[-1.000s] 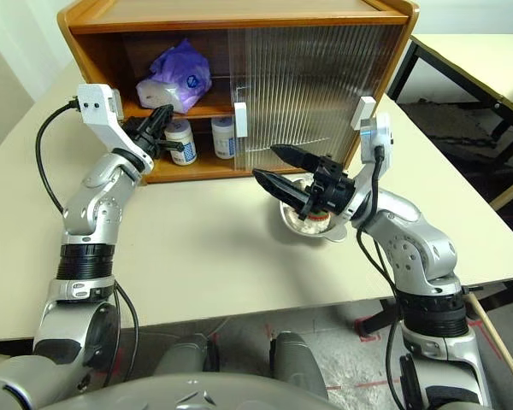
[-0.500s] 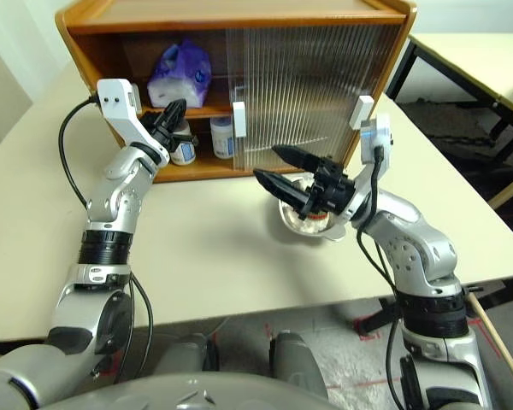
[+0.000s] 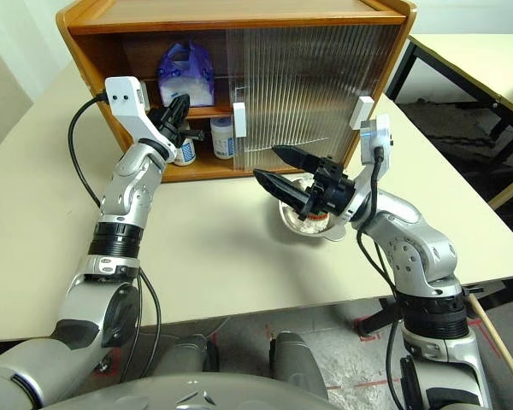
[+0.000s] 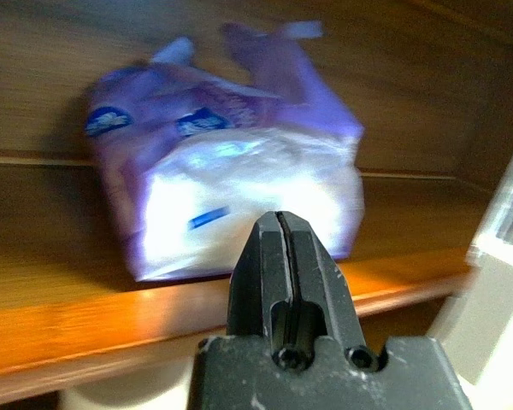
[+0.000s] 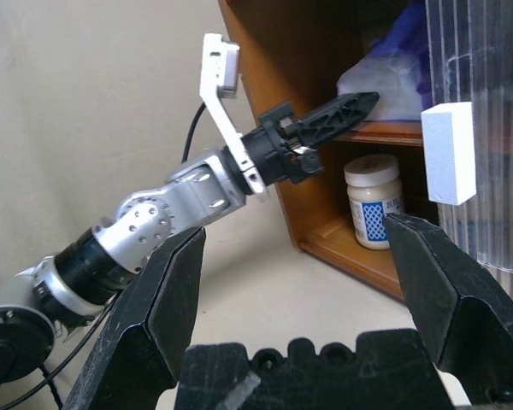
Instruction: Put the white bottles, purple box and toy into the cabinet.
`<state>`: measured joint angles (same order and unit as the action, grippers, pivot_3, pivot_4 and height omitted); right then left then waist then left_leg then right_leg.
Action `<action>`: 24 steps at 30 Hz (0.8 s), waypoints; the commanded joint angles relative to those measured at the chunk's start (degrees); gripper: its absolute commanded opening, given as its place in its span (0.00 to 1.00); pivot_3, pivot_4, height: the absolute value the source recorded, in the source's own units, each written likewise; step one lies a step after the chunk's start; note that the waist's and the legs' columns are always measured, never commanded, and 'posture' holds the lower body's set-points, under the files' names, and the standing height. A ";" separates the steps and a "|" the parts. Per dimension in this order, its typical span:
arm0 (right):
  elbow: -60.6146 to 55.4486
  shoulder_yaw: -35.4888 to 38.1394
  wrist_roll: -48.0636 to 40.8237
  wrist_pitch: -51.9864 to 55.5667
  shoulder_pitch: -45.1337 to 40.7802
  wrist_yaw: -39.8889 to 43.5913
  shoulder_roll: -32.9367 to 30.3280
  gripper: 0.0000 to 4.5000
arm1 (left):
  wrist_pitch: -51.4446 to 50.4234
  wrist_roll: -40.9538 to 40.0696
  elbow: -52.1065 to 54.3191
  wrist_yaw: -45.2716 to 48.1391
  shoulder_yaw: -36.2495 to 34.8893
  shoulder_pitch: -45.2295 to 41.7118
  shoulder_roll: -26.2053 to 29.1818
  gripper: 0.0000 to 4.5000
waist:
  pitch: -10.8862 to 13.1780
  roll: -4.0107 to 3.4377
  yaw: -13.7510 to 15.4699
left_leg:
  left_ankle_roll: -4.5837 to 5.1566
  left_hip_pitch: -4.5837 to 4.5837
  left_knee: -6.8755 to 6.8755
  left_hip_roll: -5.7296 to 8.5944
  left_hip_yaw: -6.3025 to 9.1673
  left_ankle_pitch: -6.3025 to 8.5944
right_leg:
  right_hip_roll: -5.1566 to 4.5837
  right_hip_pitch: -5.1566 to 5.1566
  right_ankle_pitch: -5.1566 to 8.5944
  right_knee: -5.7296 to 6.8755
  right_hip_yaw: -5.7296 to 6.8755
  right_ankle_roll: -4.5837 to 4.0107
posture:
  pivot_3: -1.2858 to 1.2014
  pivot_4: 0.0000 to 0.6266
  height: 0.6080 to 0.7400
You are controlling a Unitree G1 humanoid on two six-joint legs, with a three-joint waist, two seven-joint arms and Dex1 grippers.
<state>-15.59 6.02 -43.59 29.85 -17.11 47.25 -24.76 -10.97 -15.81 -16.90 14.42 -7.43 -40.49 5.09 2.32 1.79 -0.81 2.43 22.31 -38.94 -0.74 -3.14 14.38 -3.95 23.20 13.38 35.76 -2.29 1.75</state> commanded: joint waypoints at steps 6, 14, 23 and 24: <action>0.24 0.14 0.30 -0.41 -0.14 0.85 -0.87 1.00 | -9.59 -4.43 20.22 4.21 3.36 7.61 1.69 0.01 | 0.00 0.00 0.09 | 0.00 0.00 0.01 -0.07 0.00 0.00 | 0.00 0.02 -0.01 0.03 -0.03 -0.01 | 0.51 0.00 1.00; 1.32 -0.33 0.29 0.20 -1.66 1.71 -1.25 1.00 | -7.86 -3.45 22.12 9.87 12.11 10.25 -0.83 0.01 | -0.02 0.01 0.28 | 0.01 -0.06 -0.02 0.02 -0.05 -0.01 | -0.01 -0.06 0.00 0.00 -0.05 0.07 | 0.52 0.00 1.00; -0.12 0.13 -0.56 1.15 -0.67 1.26 -2.32 1.00 | 0.69 1.07 9.91 8.43 16.94 9.06 -8.61 0.01 | -0.02 0.00 0.23 | 0.07 -0.05 -0.02 0.05 -0.09 -0.04 | 0.12 0.01 0.01 -0.03 -0.19 0.09 | 0.51 0.00 1.00; -0.40 0.18 -0.64 1.25 -0.37 1.12 -2.42 1.00 | 2.62 2.23 7.31 7.78 17.09 8.40 -9.55 0.01 | -0.02 0.00 0.25 | 0.07 -0.05 -0.02 0.06 -0.09 -0.04 | 0.11 0.00 0.01 -0.04 -0.19 0.10 | 0.50 0.00 1.00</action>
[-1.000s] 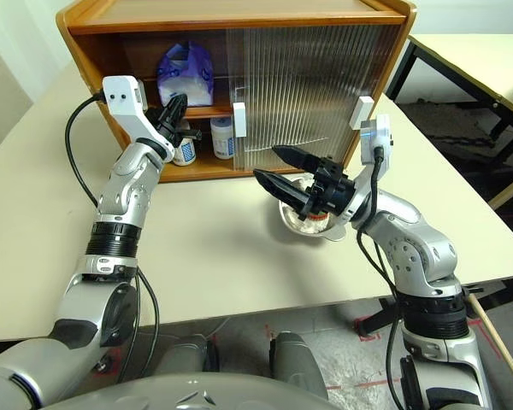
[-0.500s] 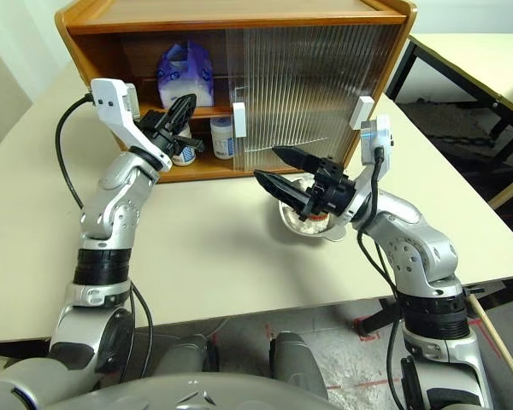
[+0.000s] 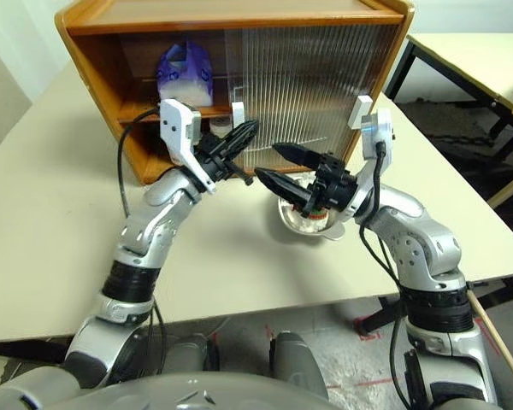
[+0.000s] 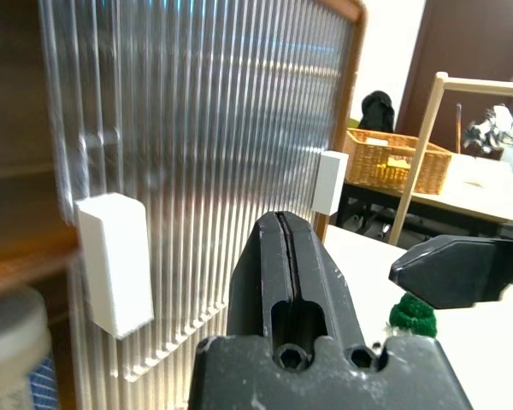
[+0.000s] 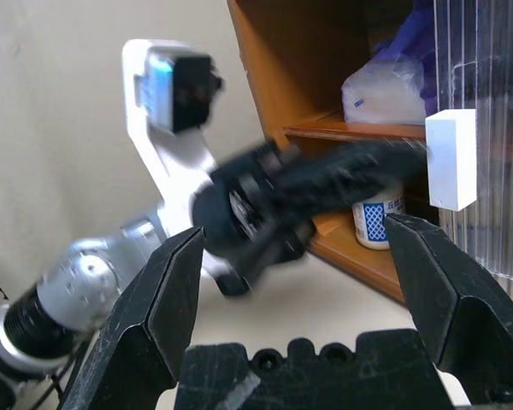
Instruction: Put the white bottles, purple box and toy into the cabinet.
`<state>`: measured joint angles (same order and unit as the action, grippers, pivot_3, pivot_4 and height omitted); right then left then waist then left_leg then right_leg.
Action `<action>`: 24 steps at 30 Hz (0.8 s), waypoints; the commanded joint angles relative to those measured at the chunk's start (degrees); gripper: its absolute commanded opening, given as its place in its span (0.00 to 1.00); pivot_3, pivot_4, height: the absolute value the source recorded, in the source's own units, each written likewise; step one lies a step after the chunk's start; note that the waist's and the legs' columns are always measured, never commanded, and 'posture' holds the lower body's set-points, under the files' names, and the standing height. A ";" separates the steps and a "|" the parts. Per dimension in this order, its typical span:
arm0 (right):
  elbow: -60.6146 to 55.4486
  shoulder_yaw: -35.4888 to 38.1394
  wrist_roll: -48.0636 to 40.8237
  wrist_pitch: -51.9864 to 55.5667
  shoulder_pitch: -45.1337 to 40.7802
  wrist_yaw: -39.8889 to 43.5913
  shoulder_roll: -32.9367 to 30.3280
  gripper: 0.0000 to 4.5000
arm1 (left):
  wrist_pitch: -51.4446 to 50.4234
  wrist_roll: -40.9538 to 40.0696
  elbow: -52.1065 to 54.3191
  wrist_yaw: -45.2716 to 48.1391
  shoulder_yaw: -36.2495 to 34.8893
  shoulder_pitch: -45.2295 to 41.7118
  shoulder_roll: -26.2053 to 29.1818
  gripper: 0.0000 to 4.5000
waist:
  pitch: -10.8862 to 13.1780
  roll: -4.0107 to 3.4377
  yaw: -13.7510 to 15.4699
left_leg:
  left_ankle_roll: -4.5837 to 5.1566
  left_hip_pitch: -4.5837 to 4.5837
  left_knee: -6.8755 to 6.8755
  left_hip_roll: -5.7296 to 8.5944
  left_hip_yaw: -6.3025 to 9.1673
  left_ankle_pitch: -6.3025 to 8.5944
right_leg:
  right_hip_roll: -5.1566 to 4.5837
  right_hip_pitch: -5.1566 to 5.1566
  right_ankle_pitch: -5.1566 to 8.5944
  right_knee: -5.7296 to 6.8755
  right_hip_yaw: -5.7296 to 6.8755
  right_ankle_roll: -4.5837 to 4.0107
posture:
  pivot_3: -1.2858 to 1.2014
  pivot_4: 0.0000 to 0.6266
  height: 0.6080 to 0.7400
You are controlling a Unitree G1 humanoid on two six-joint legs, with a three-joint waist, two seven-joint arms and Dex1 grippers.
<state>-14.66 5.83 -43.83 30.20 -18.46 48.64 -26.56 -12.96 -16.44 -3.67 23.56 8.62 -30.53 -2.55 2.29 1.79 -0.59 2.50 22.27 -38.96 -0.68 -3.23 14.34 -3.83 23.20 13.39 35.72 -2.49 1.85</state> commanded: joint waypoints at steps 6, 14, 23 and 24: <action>-3.06 0.75 -0.96 1.82 2.06 -1.28 -0.99 1.00 | 14.93 7.60 -19.68 -6.87 0.85 -6.10 -8.33 0.01 | -0.01 0.00 -0.24 | 0.00 0.03 0.00 0.03 -0.02 0.00 | -0.01 0.01 -0.01 -0.09 -0.01 0.06 | 0.49 0.00 1.00; -4.92 1.63 -1.72 2.81 3.12 -2.40 -2.19 1.00 | 24.80 12.37 -33.93 -18.90 0.99 -12.04 -12.42 0.01 | 0.00 0.00 -1.53 | -0.03 0.06 0.00 0.01 -0.06 0.02 | 0.02 0.02 -0.06 -0.17 -0.05 0.16 | 0.47 0.00 1.00; -6.70 2.15 -2.25 3.46 4.22 -3.58 -2.44 1.00 | 28.81 13.29 -38.15 -23.36 1.80 -14.26 -13.54 0.01 | -0.01 0.00 -1.98 | -0.23 0.07 0.00 0.00 -0.12 0.13 | 0.02 0.03 -0.07 -0.19 -0.05 0.18 | 0.46 0.00 1.00; -6.82 2.18 -2.31 3.46 4.34 -3.64 -2.49 1.00 | 29.00 13.54 -38.07 -23.81 2.00 -14.13 -13.44 0.01 | -0.01 0.00 -2.05 | -0.26 0.05 0.00 0.00 -0.13 0.15 | 0.02 0.02 -0.07 -0.19 -0.06 0.18 | 0.47 0.00 1.00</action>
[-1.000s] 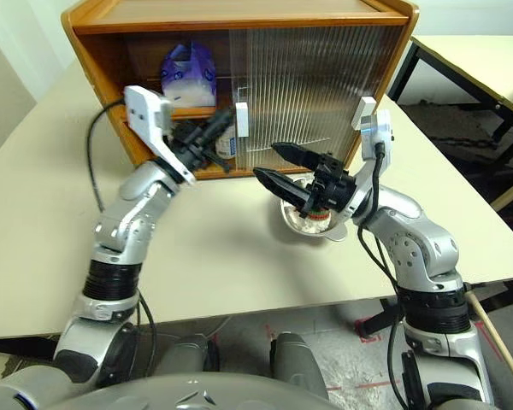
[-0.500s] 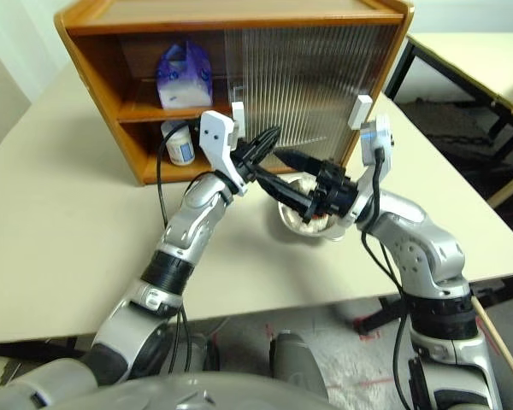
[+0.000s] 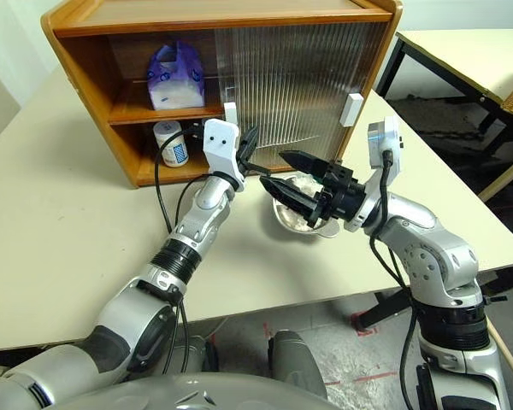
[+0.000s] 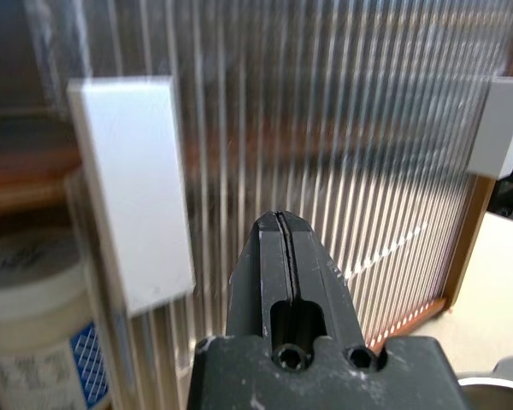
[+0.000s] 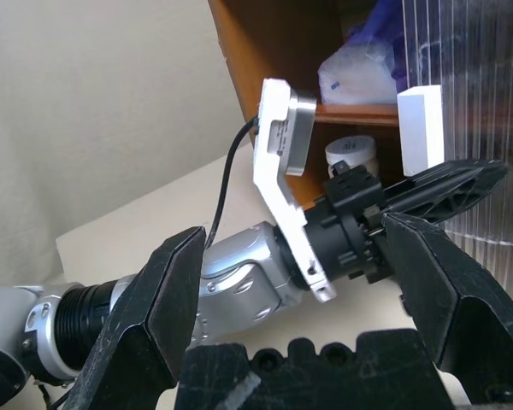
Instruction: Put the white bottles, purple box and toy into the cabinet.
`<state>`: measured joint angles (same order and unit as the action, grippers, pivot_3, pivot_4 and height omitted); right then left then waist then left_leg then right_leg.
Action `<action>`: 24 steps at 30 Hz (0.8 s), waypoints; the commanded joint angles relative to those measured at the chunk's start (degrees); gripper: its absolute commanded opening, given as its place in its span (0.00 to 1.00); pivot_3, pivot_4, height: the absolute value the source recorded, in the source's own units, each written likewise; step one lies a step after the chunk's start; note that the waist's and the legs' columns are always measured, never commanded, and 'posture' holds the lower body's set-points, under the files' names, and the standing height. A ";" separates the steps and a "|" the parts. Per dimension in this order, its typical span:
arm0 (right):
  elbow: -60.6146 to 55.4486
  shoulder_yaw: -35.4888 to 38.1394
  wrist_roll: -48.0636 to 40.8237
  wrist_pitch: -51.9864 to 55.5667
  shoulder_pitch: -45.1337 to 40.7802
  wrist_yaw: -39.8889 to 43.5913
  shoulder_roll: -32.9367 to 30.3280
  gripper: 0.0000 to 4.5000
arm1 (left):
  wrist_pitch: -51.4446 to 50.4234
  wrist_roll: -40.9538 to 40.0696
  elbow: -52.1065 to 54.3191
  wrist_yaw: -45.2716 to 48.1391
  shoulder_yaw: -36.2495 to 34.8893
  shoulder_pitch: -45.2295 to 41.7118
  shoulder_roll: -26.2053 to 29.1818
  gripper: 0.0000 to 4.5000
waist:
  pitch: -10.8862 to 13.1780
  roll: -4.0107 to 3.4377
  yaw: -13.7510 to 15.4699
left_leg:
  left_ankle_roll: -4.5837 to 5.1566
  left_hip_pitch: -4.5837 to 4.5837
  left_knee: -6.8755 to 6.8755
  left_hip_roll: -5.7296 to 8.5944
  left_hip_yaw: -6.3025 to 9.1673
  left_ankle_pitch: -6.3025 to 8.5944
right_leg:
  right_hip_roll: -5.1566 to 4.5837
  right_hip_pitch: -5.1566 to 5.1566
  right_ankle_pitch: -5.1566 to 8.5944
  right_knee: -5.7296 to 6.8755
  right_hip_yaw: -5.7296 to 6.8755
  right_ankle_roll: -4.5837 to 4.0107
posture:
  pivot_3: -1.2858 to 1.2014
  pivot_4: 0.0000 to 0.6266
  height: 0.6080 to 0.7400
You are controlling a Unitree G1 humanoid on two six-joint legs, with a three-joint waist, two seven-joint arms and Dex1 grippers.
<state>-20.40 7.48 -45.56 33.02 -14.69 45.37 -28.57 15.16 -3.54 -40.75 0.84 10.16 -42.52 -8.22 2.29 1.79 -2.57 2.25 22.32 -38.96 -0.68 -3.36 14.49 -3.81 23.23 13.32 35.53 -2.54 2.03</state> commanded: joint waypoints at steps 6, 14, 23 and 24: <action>-0.92 0.44 -0.64 0.39 0.79 -0.20 -0.76 1.00 | 1.48 0.99 1.21 -3.39 0.85 -0.57 -7.24 0.01 | 0.00 0.00 -0.60 | 0.01 0.00 0.00 0.00 -0.03 0.00 | 0.00 0.00 -0.01 0.00 -0.01 0.01 | 0.47 0.00 1.00; -0.12 0.08 -0.63 0.30 0.16 0.29 -0.83 1.00 | 0.10 1.45 5.14 -7.40 0.35 1.35 -5.27 0.01 | 0.00 0.00 -1.08 | 0.00 -0.02 0.00 0.00 -0.03 0.00 | 0.00 -0.01 -0.02 0.01 -0.03 0.03 | 0.48 0.00 1.00; 0.81 -0.38 -0.36 0.13 -0.48 0.87 -0.50 1.00 | -2.82 1.65 9.55 -7.88 0.25 4.28 -3.67 0.01 | 0.00 0.00 -0.95 | 0.03 -0.02 0.00 0.00 -0.04 -0.02 | 0.00 -0.01 -0.03 0.01 -0.05 0.04 | 0.48 0.00 1.00; 0.89 -0.43 -0.31 0.13 -0.59 0.91 -0.43 1.00 | -3.11 1.74 9.85 -8.11 0.13 4.45 -3.60 0.01 | 0.00 0.00 -0.92 | 0.03 -0.02 0.00 0.01 -0.04 -0.02 | 0.00 -0.01 -0.04 0.01 -0.06 0.04 | 0.48 0.00 1.00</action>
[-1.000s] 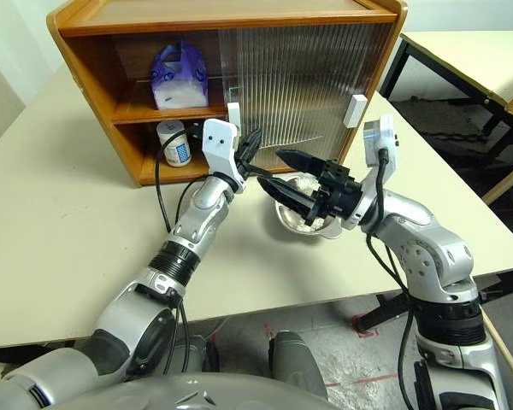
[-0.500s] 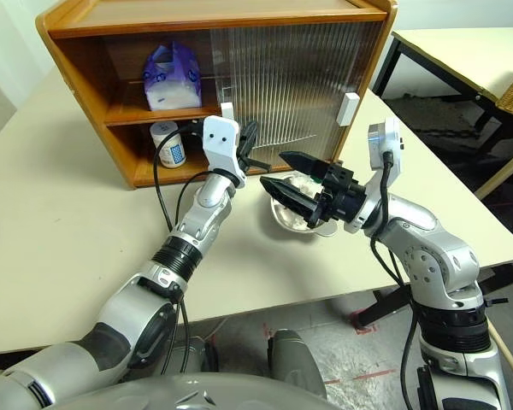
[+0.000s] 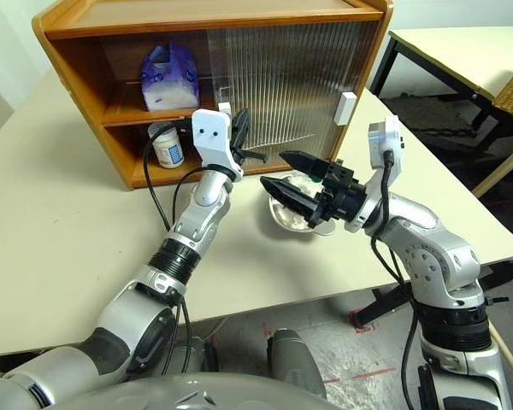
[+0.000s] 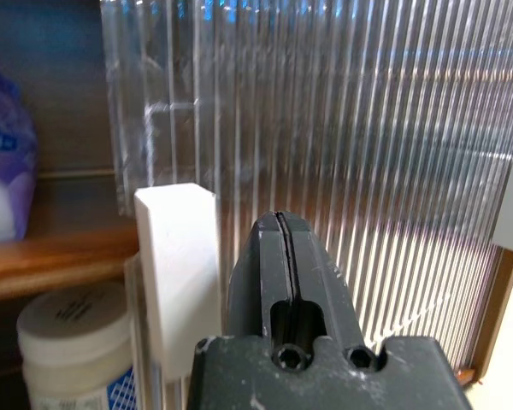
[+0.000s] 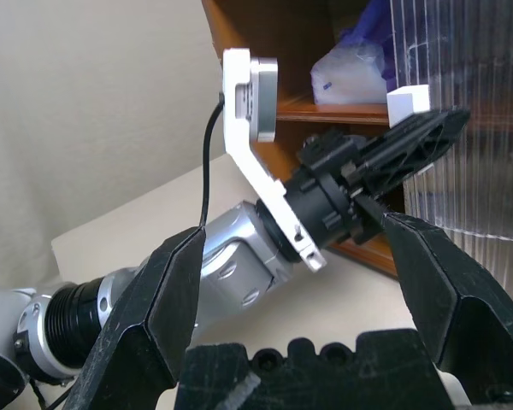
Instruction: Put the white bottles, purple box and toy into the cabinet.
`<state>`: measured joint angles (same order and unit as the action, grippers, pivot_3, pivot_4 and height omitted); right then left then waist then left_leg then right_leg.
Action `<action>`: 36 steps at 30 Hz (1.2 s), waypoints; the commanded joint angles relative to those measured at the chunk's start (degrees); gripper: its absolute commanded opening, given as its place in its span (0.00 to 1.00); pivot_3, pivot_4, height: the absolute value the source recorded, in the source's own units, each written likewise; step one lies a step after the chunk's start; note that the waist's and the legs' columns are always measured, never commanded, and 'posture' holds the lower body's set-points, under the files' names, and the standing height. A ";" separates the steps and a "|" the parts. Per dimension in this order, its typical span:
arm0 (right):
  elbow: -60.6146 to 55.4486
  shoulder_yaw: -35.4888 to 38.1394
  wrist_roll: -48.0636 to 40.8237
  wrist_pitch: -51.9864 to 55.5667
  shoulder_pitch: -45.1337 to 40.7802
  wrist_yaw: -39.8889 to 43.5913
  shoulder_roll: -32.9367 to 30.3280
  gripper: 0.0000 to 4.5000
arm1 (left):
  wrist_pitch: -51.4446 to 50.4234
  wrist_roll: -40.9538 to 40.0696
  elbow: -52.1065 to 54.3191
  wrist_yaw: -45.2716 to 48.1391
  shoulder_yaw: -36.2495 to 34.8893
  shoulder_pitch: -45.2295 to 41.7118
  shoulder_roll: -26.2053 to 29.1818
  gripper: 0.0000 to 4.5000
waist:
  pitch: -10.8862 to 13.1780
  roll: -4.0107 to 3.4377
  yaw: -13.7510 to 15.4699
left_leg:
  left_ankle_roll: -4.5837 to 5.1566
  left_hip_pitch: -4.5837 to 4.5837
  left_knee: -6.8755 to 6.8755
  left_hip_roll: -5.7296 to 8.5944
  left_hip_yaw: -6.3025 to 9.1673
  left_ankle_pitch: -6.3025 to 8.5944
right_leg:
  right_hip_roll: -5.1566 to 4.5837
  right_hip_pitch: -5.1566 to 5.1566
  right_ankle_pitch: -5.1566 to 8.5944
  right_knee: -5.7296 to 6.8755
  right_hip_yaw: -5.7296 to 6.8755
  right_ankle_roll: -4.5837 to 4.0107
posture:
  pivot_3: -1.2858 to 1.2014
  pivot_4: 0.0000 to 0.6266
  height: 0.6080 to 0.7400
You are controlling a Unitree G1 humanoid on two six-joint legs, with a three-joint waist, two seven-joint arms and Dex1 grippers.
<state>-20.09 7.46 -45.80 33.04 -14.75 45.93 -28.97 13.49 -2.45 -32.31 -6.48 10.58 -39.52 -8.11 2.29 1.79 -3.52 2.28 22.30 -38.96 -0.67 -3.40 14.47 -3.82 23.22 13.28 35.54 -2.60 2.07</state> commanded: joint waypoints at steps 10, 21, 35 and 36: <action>1.69 -0.86 0.24 0.02 -1.60 1.07 0.26 1.00 | -3.24 1.36 1.89 -3.38 -2.00 2.43 -2.67 0.01 | 0.00 0.00 0.05 | 0.01 -0.01 0.00 0.00 -0.02 -0.01 | 0.00 0.00 -0.02 0.01 -0.03 0.01 | 0.49 0.00 1.00; 1.92 -0.94 0.39 -0.01 -1.69 1.76 0.22 1.00 | -3.97 2.44 4.79 -5.40 -2.61 3.92 -1.38 0.01 | 0.00 0.00 0.04 | 0.01 -0.04 0.00 0.00 -0.03 -0.01 | 0.01 0.00 -0.03 0.04 -0.05 0.00 | 0.49 0.00 1.00; 2.43 -1.23 0.54 -0.05 -2.17 2.12 0.41 1.00 | -6.33 4.18 8.60 -7.78 -5.36 6.23 -0.38 0.01 | -0.01 0.00 0.21 | 0.00 -0.04 0.00 -0.01 -0.03 0.00 | 0.01 0.00 -0.05 0.05 -0.06 -0.01 | 0.50 0.00 1.00; 2.51 -1.23 0.56 -0.06 -2.24 2.13 0.43 1.00 | -6.36 4.40 8.70 -8.00 -5.51 6.19 -0.26 0.01 | -0.01 0.00 0.21 | 0.00 -0.04 0.00 0.00 -0.03 0.00 | 0.01 0.00 -0.05 0.05 -0.06 -0.01 | 0.50 0.00 1.00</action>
<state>-17.87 6.87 -45.58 33.04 -16.60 47.79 -28.51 7.97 0.80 -24.33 -13.37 6.27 -34.10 -8.34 2.28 1.79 -3.32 2.28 22.26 -38.96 -0.68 -3.43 14.46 -3.81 23.22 13.23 35.59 -2.66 2.07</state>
